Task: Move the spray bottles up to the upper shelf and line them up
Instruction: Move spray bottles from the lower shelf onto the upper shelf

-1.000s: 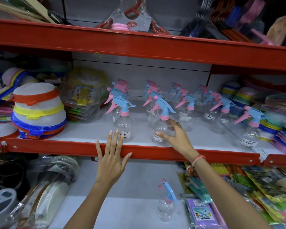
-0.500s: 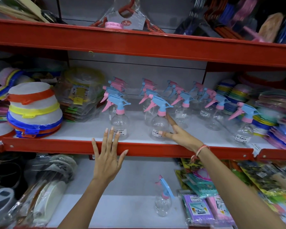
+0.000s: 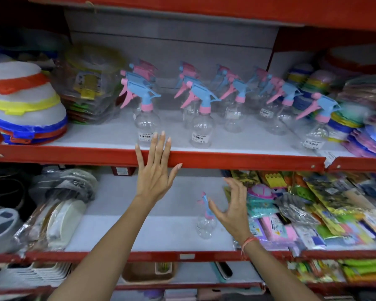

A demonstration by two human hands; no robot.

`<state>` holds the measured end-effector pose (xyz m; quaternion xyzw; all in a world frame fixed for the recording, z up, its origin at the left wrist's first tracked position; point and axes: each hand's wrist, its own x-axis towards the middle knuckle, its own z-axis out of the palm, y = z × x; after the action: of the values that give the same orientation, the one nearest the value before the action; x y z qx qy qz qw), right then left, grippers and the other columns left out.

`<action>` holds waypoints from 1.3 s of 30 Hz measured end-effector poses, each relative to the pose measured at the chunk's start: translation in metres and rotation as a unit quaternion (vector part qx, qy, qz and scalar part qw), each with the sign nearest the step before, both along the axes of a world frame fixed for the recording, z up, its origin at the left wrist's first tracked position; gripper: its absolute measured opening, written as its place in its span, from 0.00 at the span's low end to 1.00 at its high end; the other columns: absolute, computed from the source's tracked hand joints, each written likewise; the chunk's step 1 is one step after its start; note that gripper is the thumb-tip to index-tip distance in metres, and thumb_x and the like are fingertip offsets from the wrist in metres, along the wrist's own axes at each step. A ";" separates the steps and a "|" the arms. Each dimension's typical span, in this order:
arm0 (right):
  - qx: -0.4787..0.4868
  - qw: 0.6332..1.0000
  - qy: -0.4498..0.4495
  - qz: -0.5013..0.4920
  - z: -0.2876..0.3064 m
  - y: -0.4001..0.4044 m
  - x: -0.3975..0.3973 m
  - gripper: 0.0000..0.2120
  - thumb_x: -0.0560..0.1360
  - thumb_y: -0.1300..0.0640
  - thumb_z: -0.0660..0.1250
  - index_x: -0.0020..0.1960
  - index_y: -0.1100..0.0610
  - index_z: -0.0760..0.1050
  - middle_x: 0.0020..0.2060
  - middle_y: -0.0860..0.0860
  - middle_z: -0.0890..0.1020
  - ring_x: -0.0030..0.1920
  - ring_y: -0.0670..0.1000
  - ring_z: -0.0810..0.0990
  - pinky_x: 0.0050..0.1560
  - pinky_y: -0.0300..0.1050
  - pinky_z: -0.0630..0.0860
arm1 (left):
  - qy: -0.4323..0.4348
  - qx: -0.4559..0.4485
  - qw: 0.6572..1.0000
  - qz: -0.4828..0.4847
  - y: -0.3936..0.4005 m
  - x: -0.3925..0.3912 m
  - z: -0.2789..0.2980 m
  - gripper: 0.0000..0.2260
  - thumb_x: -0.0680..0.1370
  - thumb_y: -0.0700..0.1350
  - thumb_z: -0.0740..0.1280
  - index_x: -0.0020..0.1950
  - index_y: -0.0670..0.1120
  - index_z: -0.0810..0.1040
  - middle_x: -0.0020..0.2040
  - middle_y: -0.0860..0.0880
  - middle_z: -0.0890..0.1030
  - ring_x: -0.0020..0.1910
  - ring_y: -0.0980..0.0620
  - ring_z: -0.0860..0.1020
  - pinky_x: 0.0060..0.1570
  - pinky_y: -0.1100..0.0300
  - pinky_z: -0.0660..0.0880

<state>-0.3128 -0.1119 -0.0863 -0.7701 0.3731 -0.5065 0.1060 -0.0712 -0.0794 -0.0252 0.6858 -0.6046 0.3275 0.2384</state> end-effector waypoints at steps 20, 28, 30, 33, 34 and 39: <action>0.374 0.927 -0.006 -0.006 -0.095 0.011 -0.004 0.31 0.61 0.52 0.81 0.60 0.49 0.71 0.48 0.41 0.77 0.53 0.47 0.78 0.50 0.39 0.78 | -0.019 -0.035 0.999 -0.003 -0.013 0.009 -0.012 0.32 0.82 0.61 0.53 0.80 0.46 0.50 0.79 0.45 0.56 0.79 0.44 0.52 0.75 0.36 0.39; 0.282 0.952 -0.107 0.045 0.007 0.041 -0.032 0.28 0.57 0.46 0.81 0.54 0.35 0.74 0.49 0.38 0.80 0.52 0.38 0.78 0.47 0.26 0.74 | 0.000 -0.016 1.000 -0.006 -0.009 0.005 -0.008 0.31 0.82 0.61 0.51 0.80 0.46 0.50 0.80 0.44 0.58 0.80 0.45 0.51 0.75 0.37 0.39; 0.247 0.961 -0.111 0.048 0.035 0.041 -0.035 0.27 0.59 0.47 0.80 0.56 0.45 0.76 0.48 0.46 0.80 0.50 0.46 0.79 0.46 0.31 0.75 | 0.006 -0.013 1.000 -0.008 -0.007 0.004 -0.007 0.31 0.82 0.61 0.51 0.80 0.46 0.52 0.79 0.44 0.59 0.79 0.44 0.52 0.75 0.36 0.40; 0.197 0.973 -0.113 0.049 0.075 0.034 -0.039 0.29 0.60 0.45 0.79 0.58 0.50 0.75 0.48 0.50 0.78 0.49 0.51 0.79 0.50 0.39 0.77 | 0.008 -0.009 1.000 -0.008 -0.005 0.004 -0.005 0.31 0.82 0.61 0.51 0.80 0.45 0.53 0.79 0.44 0.60 0.79 0.44 0.53 0.75 0.35 0.42; 0.183 0.974 -0.121 0.050 0.087 0.028 -0.040 0.30 0.60 0.47 0.79 0.60 0.50 0.75 0.51 0.50 0.78 0.51 0.50 0.79 0.53 0.41 0.77 | 0.009 -0.009 1.000 -0.008 -0.005 0.004 -0.005 0.31 0.82 0.61 0.51 0.80 0.45 0.53 0.79 0.44 0.60 0.79 0.44 0.54 0.75 0.35 0.43; 0.130 0.978 -0.157 0.036 0.140 -0.019 -0.040 0.37 0.62 0.46 0.79 0.66 0.54 0.72 0.60 0.51 0.76 0.60 0.52 0.78 0.60 0.56 0.77 | 0.007 -0.005 1.000 -0.010 -0.003 0.004 -0.005 0.31 0.82 0.61 0.50 0.80 0.45 0.53 0.80 0.45 0.58 0.79 0.44 0.54 0.75 0.34 0.46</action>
<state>-0.3532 -0.1314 0.0537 -0.6736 0.3867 -0.5641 0.2803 -0.0677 -0.0828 -0.0301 0.6809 -0.6082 0.3229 0.2495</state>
